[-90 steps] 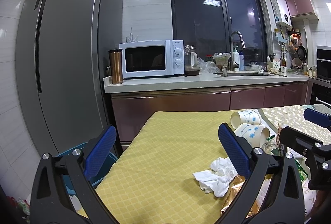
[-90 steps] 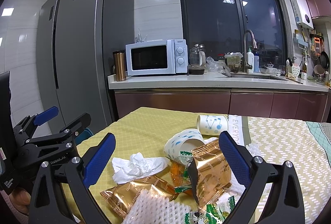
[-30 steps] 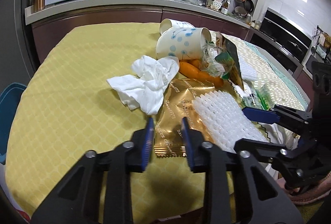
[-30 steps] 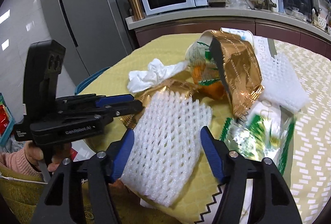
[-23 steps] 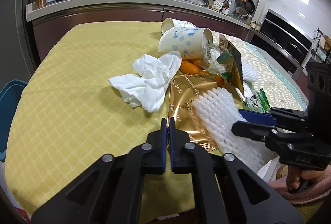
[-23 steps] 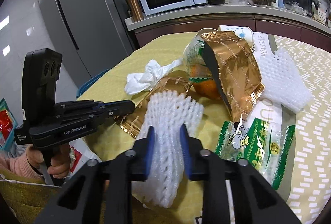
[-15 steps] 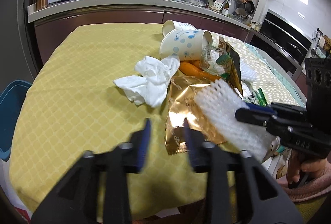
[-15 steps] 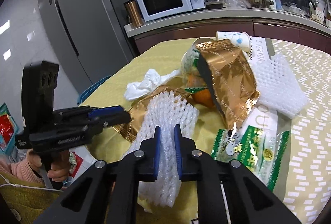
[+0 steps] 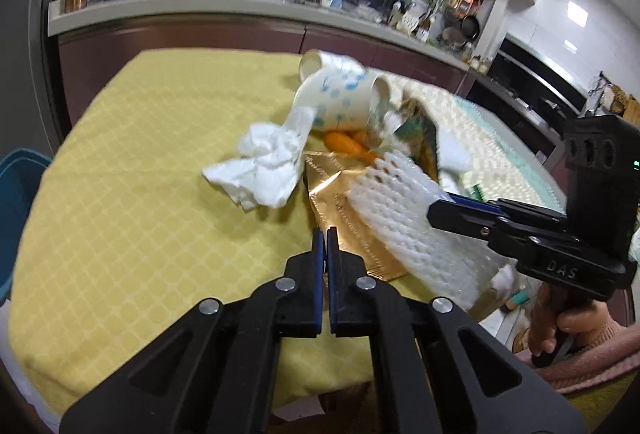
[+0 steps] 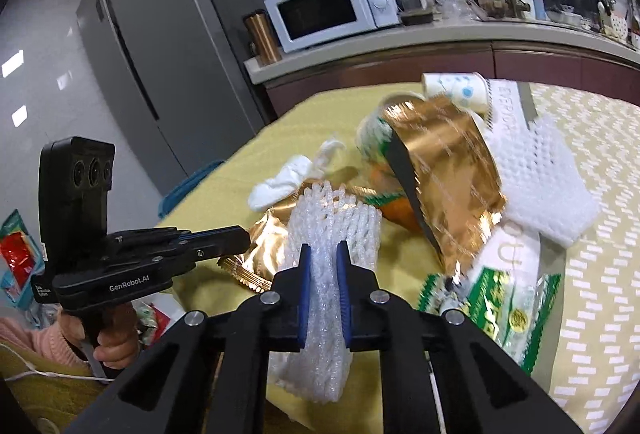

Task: Collect trash
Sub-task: 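Carry both items to the teal bin and open both tools to drop them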

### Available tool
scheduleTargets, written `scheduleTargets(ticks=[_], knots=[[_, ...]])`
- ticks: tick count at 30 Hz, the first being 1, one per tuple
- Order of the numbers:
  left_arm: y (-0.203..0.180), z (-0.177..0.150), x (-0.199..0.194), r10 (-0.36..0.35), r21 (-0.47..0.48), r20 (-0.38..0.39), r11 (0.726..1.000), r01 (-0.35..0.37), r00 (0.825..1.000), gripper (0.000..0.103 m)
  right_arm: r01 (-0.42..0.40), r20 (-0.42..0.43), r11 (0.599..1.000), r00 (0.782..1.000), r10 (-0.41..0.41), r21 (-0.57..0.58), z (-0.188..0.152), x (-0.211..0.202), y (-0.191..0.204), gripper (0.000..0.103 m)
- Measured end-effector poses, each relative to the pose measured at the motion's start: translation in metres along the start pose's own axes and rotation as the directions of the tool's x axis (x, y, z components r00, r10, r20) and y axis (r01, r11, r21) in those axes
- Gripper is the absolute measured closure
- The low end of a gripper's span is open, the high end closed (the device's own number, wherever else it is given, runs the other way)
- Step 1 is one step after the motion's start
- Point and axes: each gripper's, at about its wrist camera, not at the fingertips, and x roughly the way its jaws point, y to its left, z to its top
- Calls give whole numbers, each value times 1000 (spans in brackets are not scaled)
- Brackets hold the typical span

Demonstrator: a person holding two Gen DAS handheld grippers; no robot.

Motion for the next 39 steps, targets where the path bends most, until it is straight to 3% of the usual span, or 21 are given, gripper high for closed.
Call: scheduleTargets(ticks=[12, 21, 31, 39], knots=[[20, 15, -80, 19, -19, 167, 1000, -16, 986, 102, -125, 65, 988, 989, 131, -92, 40, -1, 41, 92], [67, 24, -129, 162, -84, 245, 986, -146, 956, 102, -209, 51, 964, 974, 220, -166, 73, 32, 74, 92], [154, 29, -169, 382, -238, 263, 916, -324, 886, 102, -338, -53, 916, 941, 334, -215, 113, 107, 128, 92], [240, 20, -167, 510, -348, 179, 833, -431, 841, 102, -392, -180, 900, 915, 361, -191, 136, 191, 176, 92]])
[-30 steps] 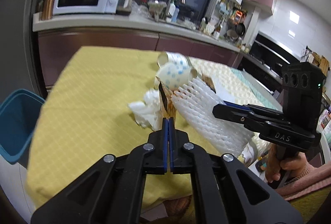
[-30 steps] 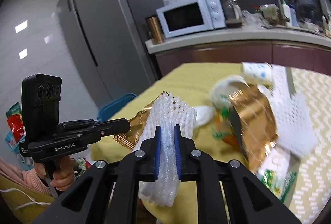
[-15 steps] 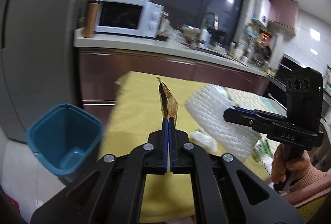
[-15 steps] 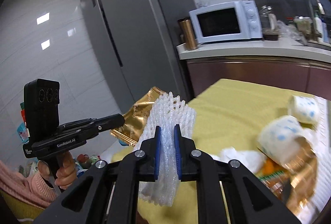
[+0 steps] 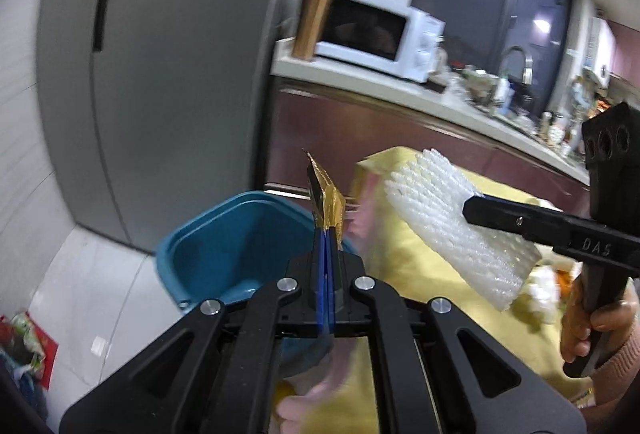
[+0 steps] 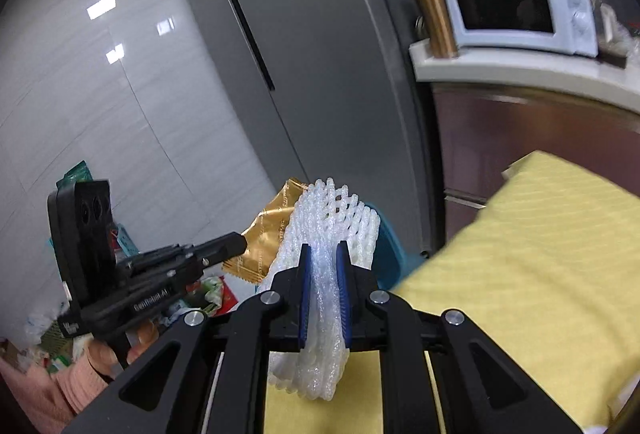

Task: Collect trash
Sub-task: 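Carry both items to the teal bin and open both tools to drop them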

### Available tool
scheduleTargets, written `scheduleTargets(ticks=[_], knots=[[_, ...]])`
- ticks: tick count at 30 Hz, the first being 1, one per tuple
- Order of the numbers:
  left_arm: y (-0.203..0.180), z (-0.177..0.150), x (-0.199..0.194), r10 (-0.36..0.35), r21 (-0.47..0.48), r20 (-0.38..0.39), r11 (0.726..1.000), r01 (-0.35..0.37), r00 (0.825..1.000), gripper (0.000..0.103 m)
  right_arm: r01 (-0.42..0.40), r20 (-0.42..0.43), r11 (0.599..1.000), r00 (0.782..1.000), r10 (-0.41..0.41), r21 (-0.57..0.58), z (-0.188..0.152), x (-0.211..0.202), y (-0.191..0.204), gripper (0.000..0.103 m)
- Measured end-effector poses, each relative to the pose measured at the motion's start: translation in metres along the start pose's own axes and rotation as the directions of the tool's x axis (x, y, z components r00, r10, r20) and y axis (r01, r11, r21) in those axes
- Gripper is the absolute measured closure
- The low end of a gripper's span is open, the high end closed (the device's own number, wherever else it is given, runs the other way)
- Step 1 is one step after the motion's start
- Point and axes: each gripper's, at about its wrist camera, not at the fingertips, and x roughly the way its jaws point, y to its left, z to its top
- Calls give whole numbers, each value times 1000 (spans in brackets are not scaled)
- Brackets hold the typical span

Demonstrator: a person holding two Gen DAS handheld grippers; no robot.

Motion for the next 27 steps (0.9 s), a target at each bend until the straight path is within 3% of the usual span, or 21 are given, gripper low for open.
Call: scheduleTargets(ticks=[7, 13, 19, 27], knots=[[42, -5, 44, 74, -52, -75, 996, -78, 994, 102, 3, -118, 998, 993, 4, 61, 12, 67, -4, 92], [56, -18, 73, 110, -72, -131, 990, -120, 985, 102, 65, -229, 994, 972, -43, 88, 11, 118, -7, 91], [56, -30, 90, 113, -84, -167, 988, -128, 979, 101, 125, -289, 987, 953, -90, 105, 7, 141, -10, 82], [58, -38, 108, 112, -99, -206, 986, -135, 972, 99, 148, -296, 982, 949, -107, 120, 5, 144, -10, 73]])
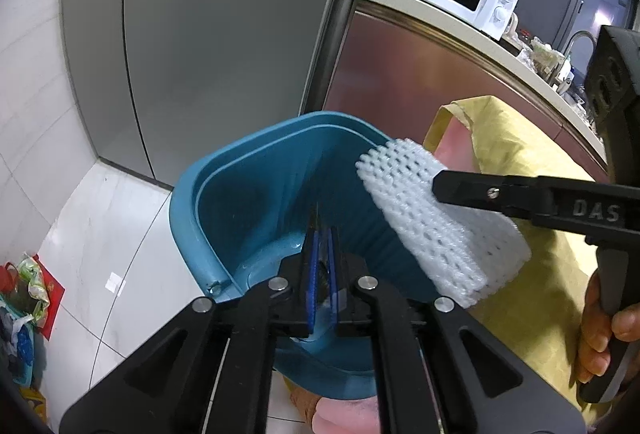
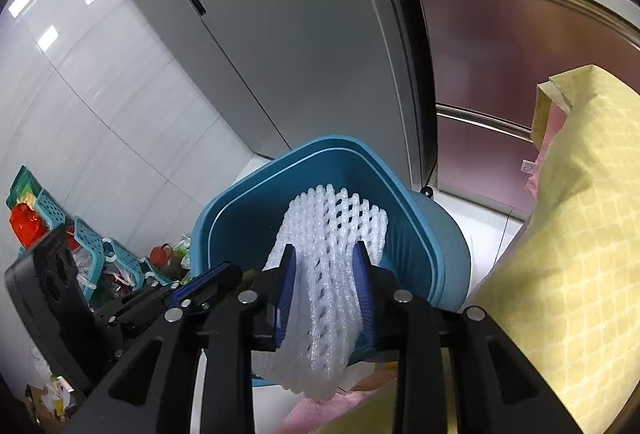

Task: Collect trash
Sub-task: 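Carry both items to the teal bin and open both tools to drop them, then move both open tools back over the table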

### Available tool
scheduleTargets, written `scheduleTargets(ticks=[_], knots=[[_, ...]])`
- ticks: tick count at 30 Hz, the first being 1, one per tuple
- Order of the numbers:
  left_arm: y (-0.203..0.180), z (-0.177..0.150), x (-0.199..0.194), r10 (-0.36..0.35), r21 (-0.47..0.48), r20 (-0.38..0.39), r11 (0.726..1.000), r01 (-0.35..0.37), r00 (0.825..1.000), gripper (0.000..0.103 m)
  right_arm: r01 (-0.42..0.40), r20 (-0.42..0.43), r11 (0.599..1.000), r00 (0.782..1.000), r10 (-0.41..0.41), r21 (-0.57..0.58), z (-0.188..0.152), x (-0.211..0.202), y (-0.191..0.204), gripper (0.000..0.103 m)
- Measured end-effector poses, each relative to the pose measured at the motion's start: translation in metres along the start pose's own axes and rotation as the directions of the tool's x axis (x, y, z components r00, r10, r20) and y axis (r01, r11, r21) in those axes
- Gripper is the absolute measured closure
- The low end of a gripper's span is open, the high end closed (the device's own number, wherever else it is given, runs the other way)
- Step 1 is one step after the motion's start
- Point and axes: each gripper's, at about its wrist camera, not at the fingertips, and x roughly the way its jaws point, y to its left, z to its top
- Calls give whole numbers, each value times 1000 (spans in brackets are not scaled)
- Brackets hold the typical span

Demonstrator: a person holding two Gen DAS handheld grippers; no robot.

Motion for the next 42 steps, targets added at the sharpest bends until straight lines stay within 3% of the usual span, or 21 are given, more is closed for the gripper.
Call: scheduleTargets(ticks=[3, 9, 12, 14, 18, 22, 26, 30, 38, 40, 42], knots=[[-1, 0, 0, 1, -11, 6, 1000, -1, 1000, 94, 3, -7, 1000, 1000, -3, 7, -1, 1, -2, 64], [-3, -2, -18, 0, -18, 48, 1000, 1, 999, 92, -21, 28, 1000, 999, 21, 23, -7, -17, -6, 64], [-16, -1, -36, -16, 15, 88, 1000, 15, 996, 85, -42, 74, 999, 996, 40, 28, -12, -40, -8, 63], [-30, -1, -51, -46, 42, 117, 998, 41, 992, 76, -56, 108, 998, 993, 54, 13, -18, -60, -8, 63], [-63, -4, -77, -143, 121, 151, 985, 125, 978, 69, -64, 189, 997, 979, 71, -45, -36, -114, -6, 61], [-103, -13, -98, -268, 206, 149, 950, 235, 952, 62, -28, 264, 996, 963, 49, -80, -57, -164, -13, 60], [-152, -31, -109, -405, 285, 82, 885, 368, 911, 59, 36, 346, 997, 938, -11, -67, -88, -214, -32, 59], [-193, -51, -110, -485, 334, 5, 825, 455, 875, 55, 143, 411, 990, 902, -132, 2, -125, -255, -61, 58], [-247, -84, -93, -522, 374, -131, 761, 530, 843, 47, 367, 419, 915, 814, -402, 165, -204, -296, -110, 54], [-260, -90, -88, -517, 377, -160, 755, 536, 841, 44, 409, 397, 892, 798, -453, 195, -221, -300, -121, 53], [-269, -92, -79, -510, 377, -183, 753, 540, 840, 44, 421, 377, 881, 796, -473, 217, -233, -299, -129, 53]])
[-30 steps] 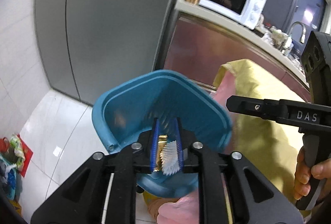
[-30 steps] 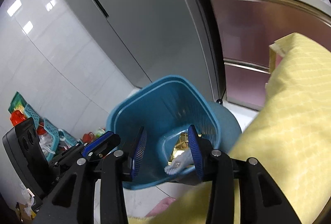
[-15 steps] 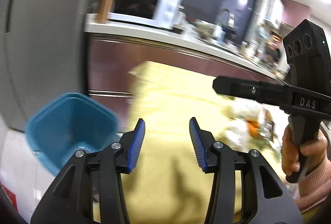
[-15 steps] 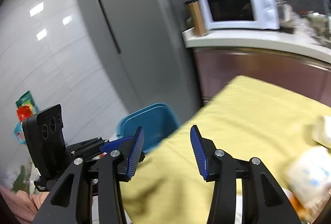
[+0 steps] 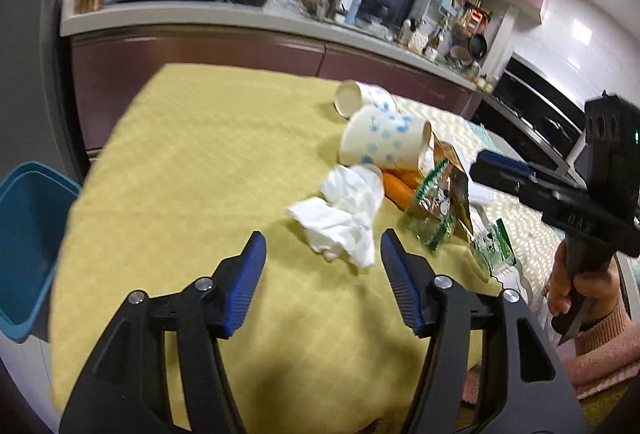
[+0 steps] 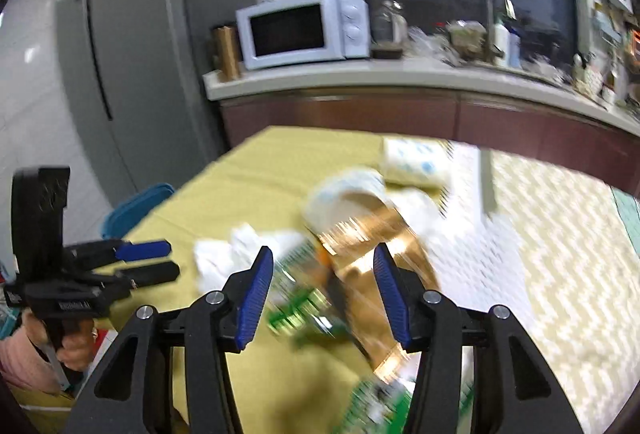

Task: Collect trash
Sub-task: 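Move both open tools back over the table, then grasp the white tissue with the left tool while the right grasps the gold wrapper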

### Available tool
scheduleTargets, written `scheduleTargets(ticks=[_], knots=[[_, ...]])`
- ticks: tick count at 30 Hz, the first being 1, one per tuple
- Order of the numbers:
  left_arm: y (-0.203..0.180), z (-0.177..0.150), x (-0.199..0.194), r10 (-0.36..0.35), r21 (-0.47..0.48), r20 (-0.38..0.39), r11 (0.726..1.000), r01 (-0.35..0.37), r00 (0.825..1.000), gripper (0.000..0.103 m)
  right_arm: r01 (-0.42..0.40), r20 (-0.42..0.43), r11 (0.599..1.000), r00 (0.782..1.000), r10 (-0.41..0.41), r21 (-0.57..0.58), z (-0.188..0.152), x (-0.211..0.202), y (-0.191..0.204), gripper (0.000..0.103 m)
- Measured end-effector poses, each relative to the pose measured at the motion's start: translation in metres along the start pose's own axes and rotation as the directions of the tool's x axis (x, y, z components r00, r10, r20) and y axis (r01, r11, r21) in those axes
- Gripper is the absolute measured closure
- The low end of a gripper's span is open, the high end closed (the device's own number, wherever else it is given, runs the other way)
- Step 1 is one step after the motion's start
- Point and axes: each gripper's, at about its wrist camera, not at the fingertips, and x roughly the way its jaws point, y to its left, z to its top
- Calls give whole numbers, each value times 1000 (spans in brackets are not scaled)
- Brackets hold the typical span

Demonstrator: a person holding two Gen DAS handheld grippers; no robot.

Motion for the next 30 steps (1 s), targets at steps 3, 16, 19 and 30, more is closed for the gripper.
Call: scheduleTargets(ticks=[3, 16, 19, 30], knots=[[-4, 3, 15, 1, -12, -47, 1000, -2, 999, 42, 38, -32, 999, 999, -37, 9, -16, 2, -11, 53], [-5, 10, 49, -21, -66, -124, 998, 13, 992, 67, 74, -59, 997, 996, -74, 0, -30, 13, -10, 64], [-5, 9, 53, -35, -74, -128, 997, 26, 991, 79, 65, -55, 998, 996, -65, 3, -29, 10, -12, 80], [-4, 9, 45, -49, -80, -96, 996, 41, 994, 99, 38, -9, 999, 999, -38, 30, -19, -7, -18, 100]])
